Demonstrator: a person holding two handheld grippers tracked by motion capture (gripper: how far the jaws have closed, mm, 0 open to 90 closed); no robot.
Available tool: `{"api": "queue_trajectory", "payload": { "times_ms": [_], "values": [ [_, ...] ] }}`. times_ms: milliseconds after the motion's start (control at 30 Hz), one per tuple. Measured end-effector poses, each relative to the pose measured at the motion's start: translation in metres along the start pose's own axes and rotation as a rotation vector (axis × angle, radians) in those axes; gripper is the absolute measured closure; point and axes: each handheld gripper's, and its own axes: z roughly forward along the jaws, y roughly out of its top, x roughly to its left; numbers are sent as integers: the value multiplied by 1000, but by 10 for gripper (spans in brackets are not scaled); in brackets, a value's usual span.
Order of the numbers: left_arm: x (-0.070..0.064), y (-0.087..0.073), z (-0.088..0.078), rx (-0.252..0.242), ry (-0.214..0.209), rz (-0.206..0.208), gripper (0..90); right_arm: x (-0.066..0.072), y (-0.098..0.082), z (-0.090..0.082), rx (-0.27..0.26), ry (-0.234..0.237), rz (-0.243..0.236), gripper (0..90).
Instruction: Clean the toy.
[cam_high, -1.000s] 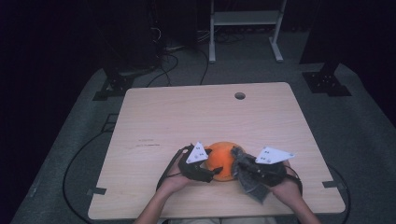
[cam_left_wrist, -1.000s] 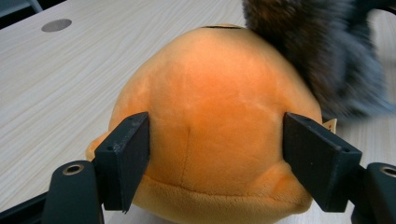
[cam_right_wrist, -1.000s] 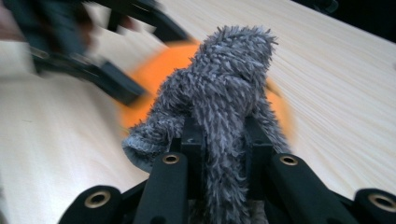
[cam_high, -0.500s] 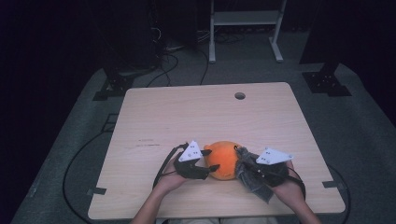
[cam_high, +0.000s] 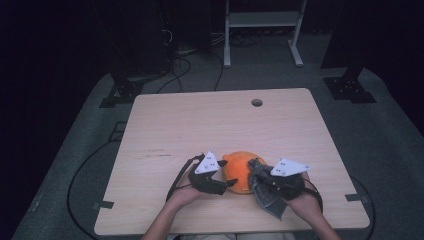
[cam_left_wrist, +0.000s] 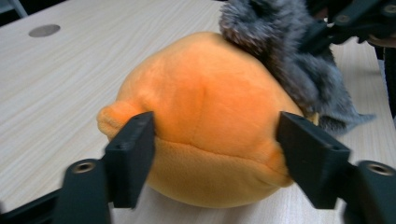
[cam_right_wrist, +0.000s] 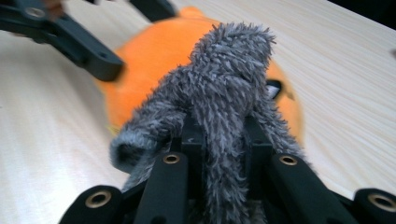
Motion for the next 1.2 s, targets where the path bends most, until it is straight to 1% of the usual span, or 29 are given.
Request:
{"api": "queue_trajectory", "payload": {
  "times_ms": [33, 67, 100, 167, 200, 233, 267, 300, 333, 367, 400, 433, 467, 500, 533, 567, 633, 667, 733, 767, 800, 833, 867, 900, 967, 1000, 1067, 1167, 1200],
  "values": [
    [0, 0, 0, 3, 1, 7, 316, -1, 0, -2, 6, -29, -8, 749],
    [-1, -1, 0, 6, 2, 13, 320, -1, 0, -4, 6, -44, -18, 750],
    [-2, -1, 0, 11, 9, 16, 324, 1, 1, -6, -5, -33, -9, 750],
    [-3, -1, 3, 2, 7, 23, 326, 10, 6, -11, -56, 28, -26, 746],
    [-3, -1, 3, 2, 7, 23, 324, 10, 6, -11, -56, 28, -26, 746],
    [-5, 0, 3, 8, 1, 55, 301, 21, 11, -7, -55, 47, -74, 745],
    [-4, 1, 2, 14, -5, 51, 270, 22, 11, -4, -38, 43, -88, 745],
    [-3, 2, 1, 17, -16, 33, 214, 21, 9, 0, -26, 43, -97, 745],
    [-3, 2, 1, 17, -16, 33, 175, 21, 9, 0, -26, 43, -97, 745],
    [3, 2, -1, 30, -57, -40, 152, 15, 6, 2, -31, 71, -59, 745],
    [3, 2, -1, 30, -57, -40, 156, 15, 6, 2, -31, 71, -59, 745],
    [5, -1, 0, 23, -71, -60, 200, 13, 4, 0, -29, 71, -57, 745],
    [5, -1, 0, 23, -71, -60, 234, 13, 4, 0, -29, 71, -57, 745],
    [3, -1, 0, 12, -61, -42, 234, 13, 3, -1, -24, 67, -60, 745],
    [2, -1, 0, 9, -54, -30, 288, 12, 1, -2, -18, 65, -65, 745],
    [-1, 2, 0, 0, -49, -22, 338, 9, 1, -4, -4, 48, -57, 746],
    [-3, 3, 0, -3, -45, -13, 368, 7, 1, -5, 2, 39, -58, 746],
    [-5, 5, 0, -6, -45, 2, 374, 5, 0, -10, 4, 8, -51, 750],
    [-7, 5, 1, 0, -44, 19, 374, 6, 1, -15, -11, 5, -59, 751],
    [-8, 5, 1, -5, -48, 26, 373, 8, 3, -17, -30, 20, -66, 751],
    [-8, 5, 1, -5, -48, 26, 373, 8, 3, -17, -30, 20, -66, 751],
    [-11, 7, 2, -7, -50, 48, 373, 18, 8, -18, -67, 86, -83, 750],
    [-11, 7, 2, -7, -50, 48, 373, 22, 10, -17, -67, 96, -92, 749],
    [-14, 9, 3, 15, -42, 82, 373, 27, 12, -13, -51, 88, -113, 748],
    [-15, 8, 3, 34, -26, 98, 373, 28, 12, -8, -41, 80, -126, 747],
    [-15, 8, 3, 34, -26, 98, 375, 25, 11, -7, -41, 82, -117, 747],
    [-15, 5, 5, 64, 0, 111, 377, 16, 9, -8, -31, 37, -106, 747],
    [-13, 3, 4, 58, -13, 100, 374, 2, 2, -10, -12, 7, -59, 748],
    [-13, 4, 3, 49, -21, 87, 362, -1, 0, -10, -5, 1, -48, 748]
  ]
}}
